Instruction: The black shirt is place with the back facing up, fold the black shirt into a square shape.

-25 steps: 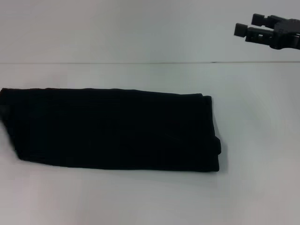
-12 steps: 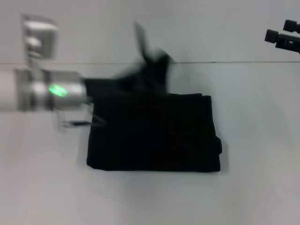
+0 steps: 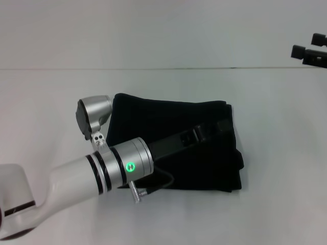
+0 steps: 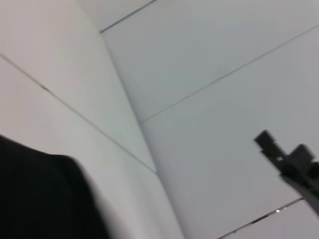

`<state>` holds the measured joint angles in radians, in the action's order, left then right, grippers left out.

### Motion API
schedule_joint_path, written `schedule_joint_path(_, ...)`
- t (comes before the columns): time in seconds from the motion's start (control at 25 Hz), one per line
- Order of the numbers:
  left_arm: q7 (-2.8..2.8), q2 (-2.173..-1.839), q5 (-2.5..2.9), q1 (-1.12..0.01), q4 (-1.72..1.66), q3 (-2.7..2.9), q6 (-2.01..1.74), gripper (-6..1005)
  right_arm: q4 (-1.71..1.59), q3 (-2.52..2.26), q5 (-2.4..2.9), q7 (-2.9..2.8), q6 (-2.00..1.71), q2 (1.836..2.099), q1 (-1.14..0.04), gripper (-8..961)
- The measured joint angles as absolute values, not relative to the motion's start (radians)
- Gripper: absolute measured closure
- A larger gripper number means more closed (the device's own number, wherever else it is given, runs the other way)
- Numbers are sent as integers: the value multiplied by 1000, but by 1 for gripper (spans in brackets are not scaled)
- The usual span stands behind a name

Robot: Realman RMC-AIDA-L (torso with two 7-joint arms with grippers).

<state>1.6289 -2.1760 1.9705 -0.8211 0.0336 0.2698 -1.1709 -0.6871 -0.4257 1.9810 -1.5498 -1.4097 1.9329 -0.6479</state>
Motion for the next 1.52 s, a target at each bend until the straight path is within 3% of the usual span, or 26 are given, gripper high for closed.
schedule_joint_path(0.24,1626,-2169,1999,-812,22,286,-1360,760,-687,-461,2056,-1680,-1406,1932,-658,25)
schedule_joint_path(0.52,1657,-2162,2022,-761,-226,363,-1587,473,-686,-589,2148,-1976,-1416,1912,-678,25)
schedule_joint_path(0.92,1659,-2091,2035,-691,-476,457,-1618,96,-585,-619,2171,-2077,-1370,1920,-696,26)
schedule_joint_path(1.04,1662,-2072,2081,-684,-539,461,-1607,67,-564,-621,2168,-2067,-1330,1927,-699,26)
schedule_joint_path(1.28,1663,-2065,2126,-692,-577,472,-1584,48,-557,-618,2165,-2016,-1305,1949,-713,26)
schedule_joint_path(1.52,1696,-2063,2130,-688,-609,472,-1533,48,-564,-617,2161,-2005,-1301,1950,-720,26)
